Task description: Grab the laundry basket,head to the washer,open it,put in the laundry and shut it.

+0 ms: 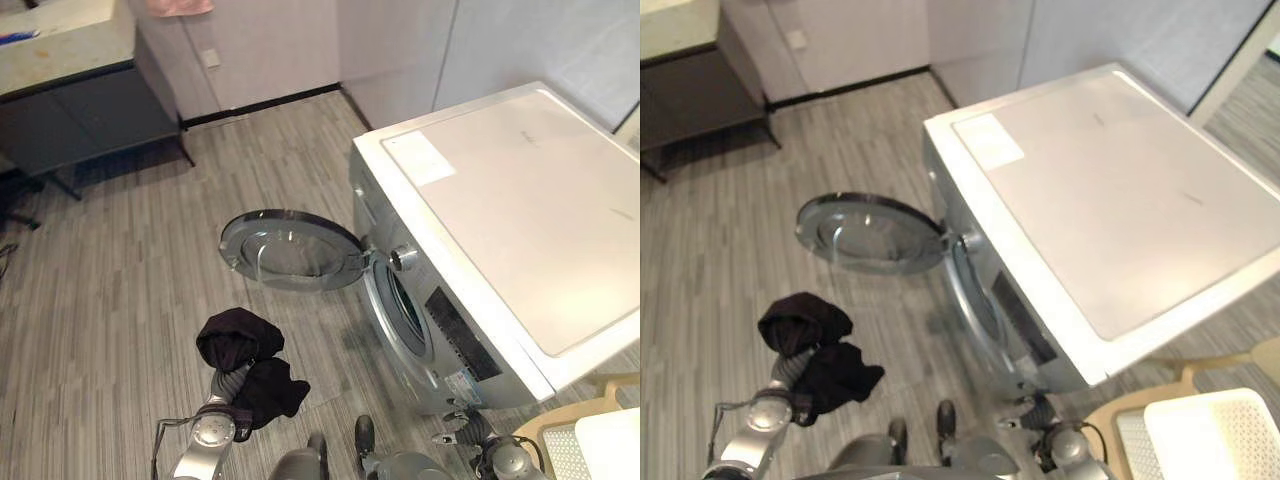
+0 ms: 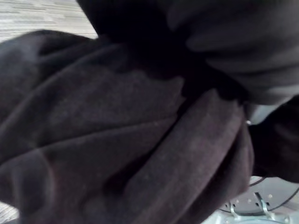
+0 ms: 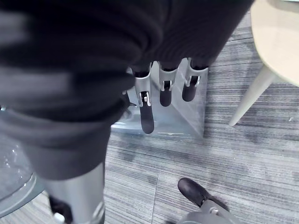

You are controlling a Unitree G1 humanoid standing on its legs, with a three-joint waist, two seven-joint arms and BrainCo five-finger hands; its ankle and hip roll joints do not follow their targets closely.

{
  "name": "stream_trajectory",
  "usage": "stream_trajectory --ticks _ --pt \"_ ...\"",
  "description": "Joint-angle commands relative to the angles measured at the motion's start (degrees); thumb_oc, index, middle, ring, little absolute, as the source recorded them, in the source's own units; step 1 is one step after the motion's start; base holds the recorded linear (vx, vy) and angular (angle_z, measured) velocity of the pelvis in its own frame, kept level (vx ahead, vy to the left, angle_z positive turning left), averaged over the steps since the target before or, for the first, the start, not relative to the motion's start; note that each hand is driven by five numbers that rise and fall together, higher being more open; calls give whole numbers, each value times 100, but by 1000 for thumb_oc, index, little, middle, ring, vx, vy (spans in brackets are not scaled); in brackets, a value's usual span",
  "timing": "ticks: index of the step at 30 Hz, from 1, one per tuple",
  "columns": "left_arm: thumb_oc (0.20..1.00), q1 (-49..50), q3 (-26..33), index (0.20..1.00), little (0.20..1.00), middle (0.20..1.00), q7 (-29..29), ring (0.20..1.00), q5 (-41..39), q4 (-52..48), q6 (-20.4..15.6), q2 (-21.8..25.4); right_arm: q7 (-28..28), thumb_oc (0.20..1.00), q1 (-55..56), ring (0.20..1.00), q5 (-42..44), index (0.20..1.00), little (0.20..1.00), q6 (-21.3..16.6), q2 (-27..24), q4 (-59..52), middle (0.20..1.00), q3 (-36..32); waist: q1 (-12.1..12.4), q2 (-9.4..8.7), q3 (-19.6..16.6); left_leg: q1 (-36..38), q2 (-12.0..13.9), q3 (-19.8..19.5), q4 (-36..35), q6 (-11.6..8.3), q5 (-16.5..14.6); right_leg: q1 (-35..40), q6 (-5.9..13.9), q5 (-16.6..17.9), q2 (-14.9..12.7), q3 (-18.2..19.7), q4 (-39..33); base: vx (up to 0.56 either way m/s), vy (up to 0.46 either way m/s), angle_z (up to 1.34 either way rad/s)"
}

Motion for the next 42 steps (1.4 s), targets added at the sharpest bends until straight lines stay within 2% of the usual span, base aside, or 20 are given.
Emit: stream_trajectory --ticks 1,2,4,12,13,14,15,18,19,21,22,24,25,27,28,31,33,39,41,42 --pt "200 96 282 200 200 200 103 200 -120 -267 -283 291 -492 1000 -559 1000 29 1000 1000 -104 -529 39 1000 -716 271 -186 76 120 -170 -57 -194 146 344 -3 895 -670 -267 -103 367 329 120 -65" --pt "200 220 341 200 200 200 92 200 -165 -285 -259 287 -483 1000 -527 1000 -22 1000 1000 -103 -501 72 1000 -695 400 -147 77 69 -225 -634 -549 132 601 86 865 -773 -134 239 481 358 144 -132" --pt "200 305 402 200 200 200 98 200 -206 -284 -270 271 -508 1000 -507 1000 -20 1000 1000 -109 -461 136 1000 -729 445 -116 59 74 -285 -869 -623 154 657 168 865 -867 -82 444 561 263 127 -149" --pt "200 241 353 200 200 200 42 200 -67 -167 -227 469 -461 1000 -410 1000 76 1000 1000 -105 -308 299 1000 -935 233 16 -136 816 -11 72 -1172 418 505 34 1038 -973 -120 692 1203 126 139 -84" --pt "200 216 429 200 200 200 116 200 -157 -179 -243 481 -479 1000 -604 1000 77 1000 1000 -108 -271 343 1000 -882 390 43 -49 951 112 519 -1280 399 455 -229 1172 -911 -326 -33 1485 -56 86 -99" --pt "200 212 430 200 200 200 116 200 -157 -178 -243 482 -480 1000 -607 1000 77 1000 1000 -108 -271 344 1000 -883 393 44 -61 933 117 524 -1284 397 468 -246 1170 -894 -321 -30 1476 -56 82 -176" --pt "200 198 451 200 200 200 125 200 -230 -216 -228 461 -495 1000 -708 1000 71 1000 1000 -115 -230 268 1000 -877 440 81 -90 1084 223 845 -1429 342 464 -369 1166 -890 -613 -1037 1357 11 14 -203" --pt "200 167 470 200 200 200 124 200 -262 -116 -239 447 -532 1000 -713 1000 74 1000 1000 -111 -236 318 1000 -890 335 100 -102 1139 282 994 -1282 350 365 -455 1126 -933 -634 -1273 1198 47 -14 -125" --pt "200 170 416 200 200 200 80 200 -203 -105 -239 436 -487 1000 -603 1000 128 1000 1000 -111 -237 341 1000 -953 211 23 -88 1126 238 1010 -870 365 199 -332 1032 -937 -522 -910 1063 89 -27 -6" --pt "200 158 402 200 200 200 60 200 -179 -98 -239 420 -494 1000 -584 1000 128 1000 1000 -102 -250 378 1000 -972 196 -16 -89 1009 249 1078 -520 334 231 -271 964 -898 -547 -858 965 52 -52 16" --pt "200 76 295 200 200 200 29 200 -178 -82 -243 389 -559 1000 -589 1000 241 1000 1000 -106 -301 477 1000 -1001 213 -81 60 484 301 954 453 184 474 -156 829 -890 -518 -693 860 -11 -76 6" --pt "200 40 246 200 200 200 22 200 -186 -58 -244 361 -581 1000 -611 1000 283 1000 1000 -88 -333 511 1000 -1034 220 -88 70 352 260 794 467 177 492 -144 824 -877 -519 -660 778 9 4 -10" --pt "200 44 167 200 200 200 -14 200 -169 -32 -213 318 -589 1000 -623 1000 297 1000 1000 -75 -363 597 1000 -1040 230 -68 46 336 218 605 162 250 247 -43 878 -913 -524 -540 683 62 56 -19" --pt "200 44 140 200 200 200 -5 200 -162 18 -215 310 -603 1000 -625 1000 298 1000 1000 -77 -379 610 1000 -1053 238 -71 6 315 189 477 -41 245 284 -49 899 -901 -529 -447 678 151 115 -46" --pt "200 16 59 200 200 200 16 200 -173 120 -210 269 -638 1000 -686 1000 291 1000 1000 -77 -419 687 1000 -1017 302 -12 8 171 134 -193 -507 158 549 -10 937 -933 -427 -92 691 188 149 -54" --pt "200 2 -32 200 200 200 -3 200 -163 177 -205 231 -646 1000 -720 1000 283 1000 1000 -77 -450 748 1000 -1015 291 60 0 213 167 -415 -729 146 627 6 936 -1041 -371 112 797 106 129 -58" --pt "200 -20 -112 200 200 200 -42 200 -74 170 -180 274 -655 1000 -752 1000 297 1000 1000 -80 -440 807 1000 -1046 184 151 -66 476 255 -228 -973 215 633 -60 955 -1113 -374 284 966 103 195 -111" --pt "200 -276 -160 200 200 200 40 200 -96 61 -223 493 -683 1000 -954 1000 387 1000 1000 -61 -406 735 1000 -946 133 134 112 442 299 295 -836 392 443 -548 1031 -1089 -367 656 1396 -71 134 -86" --pt "200 -492 -157 200 200 200 126 200 -200 -20 -272 603 -743 1000 -1165 1000 409 1000 1000 -55 -404 685 1000 -864 163 113 310 206 392 551 -658 416 346 -1015 1081 -1031 -401 543 1735 -280 13 -103" --pt "200 -665 -189 200 200 200 218 200 -307 -153 -337 662 -825 1000 -1309 1000 483 1000 1000 -83 -407 542 1000 -816 217 81 433 -142 520 836 -328 438 223 -1366 1115 -975 -614 147 1952 -151 -14 -82"
